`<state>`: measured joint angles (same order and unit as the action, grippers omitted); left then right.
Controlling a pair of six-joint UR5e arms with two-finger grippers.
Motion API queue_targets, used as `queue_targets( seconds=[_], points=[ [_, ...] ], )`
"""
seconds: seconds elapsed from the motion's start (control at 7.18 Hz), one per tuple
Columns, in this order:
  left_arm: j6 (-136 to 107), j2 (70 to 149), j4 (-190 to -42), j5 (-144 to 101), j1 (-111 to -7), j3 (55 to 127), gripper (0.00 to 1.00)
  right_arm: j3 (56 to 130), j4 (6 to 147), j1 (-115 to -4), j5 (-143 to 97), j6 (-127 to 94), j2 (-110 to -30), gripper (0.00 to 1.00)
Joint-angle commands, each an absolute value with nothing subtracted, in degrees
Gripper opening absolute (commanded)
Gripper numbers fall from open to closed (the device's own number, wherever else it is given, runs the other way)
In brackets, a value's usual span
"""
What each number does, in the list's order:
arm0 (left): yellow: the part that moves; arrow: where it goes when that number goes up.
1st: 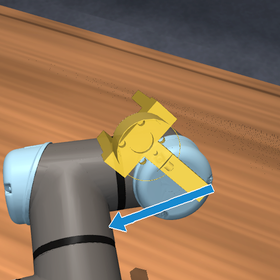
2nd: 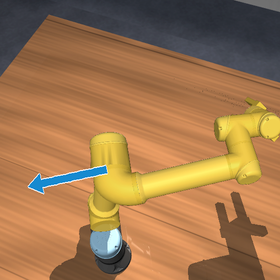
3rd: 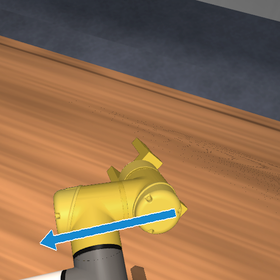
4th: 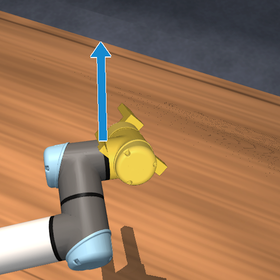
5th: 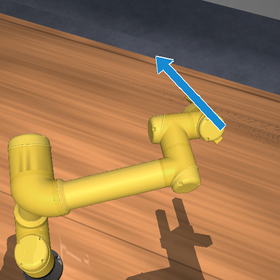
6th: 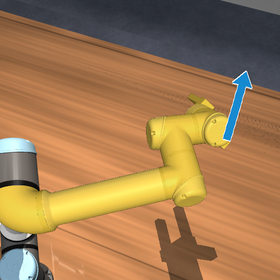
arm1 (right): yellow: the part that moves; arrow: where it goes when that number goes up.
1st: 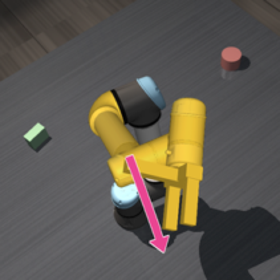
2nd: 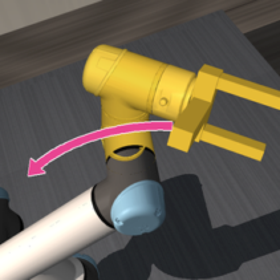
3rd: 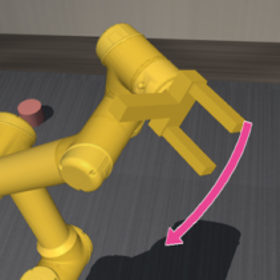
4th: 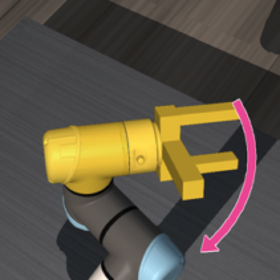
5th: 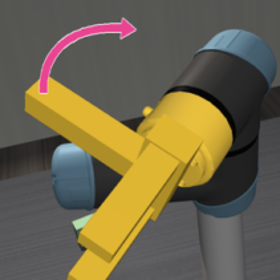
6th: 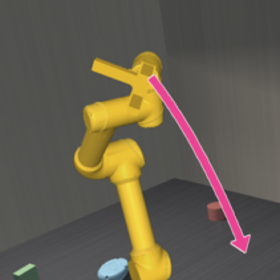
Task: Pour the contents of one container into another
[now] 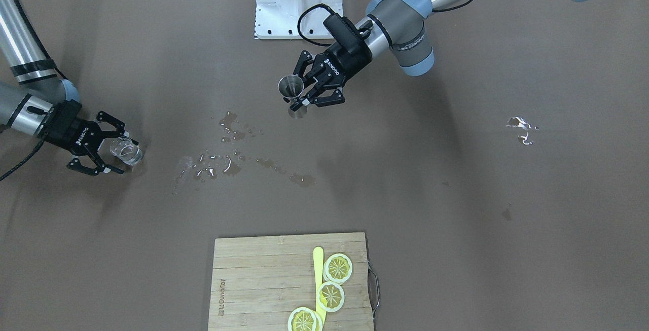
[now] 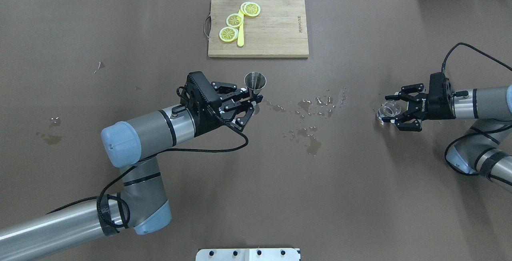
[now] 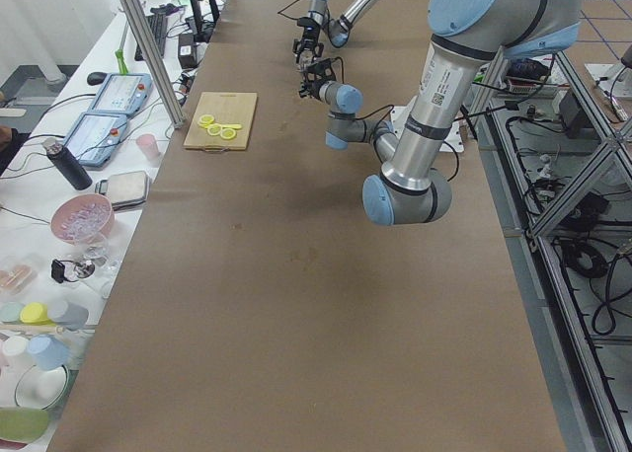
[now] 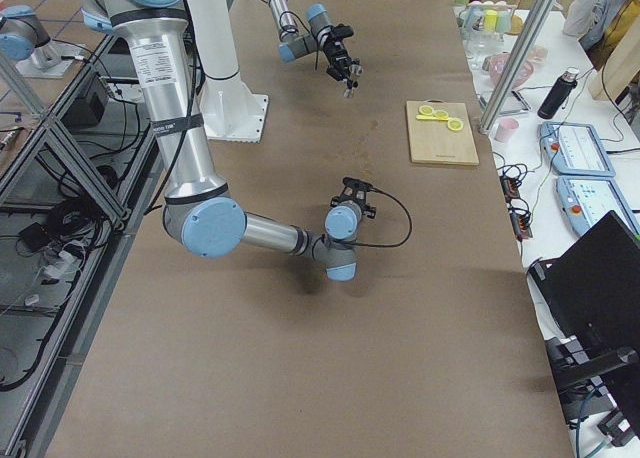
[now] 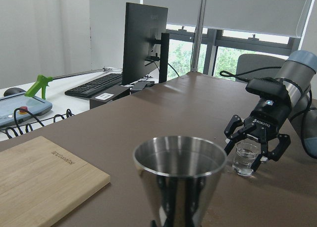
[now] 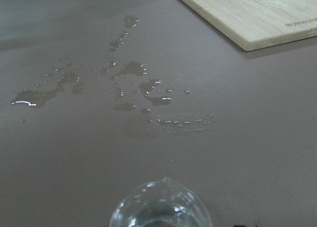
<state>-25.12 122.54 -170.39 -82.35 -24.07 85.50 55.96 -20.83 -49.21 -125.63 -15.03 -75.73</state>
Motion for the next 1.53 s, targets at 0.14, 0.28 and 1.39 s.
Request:
queue_targets(
  seconds=[0.14,0.28,1.39],
  points=[
    [-25.14,122.61,-170.60,-82.27,-24.08,85.34,0.00,57.21,-20.83,-48.43,-122.96,-17.67,-76.46,0.79],
    [-25.14,122.52,-170.86,-82.35,-24.08,85.34,0.00,57.22,-20.83,-47.99,-122.52,-17.75,-76.46,0.79],
    [-24.96,122.08,-170.86,-82.44,-23.20,84.03,0.00,58.88,-20.83,-47.11,-120.15,-18.46,-78.31,0.38]
  ],
)
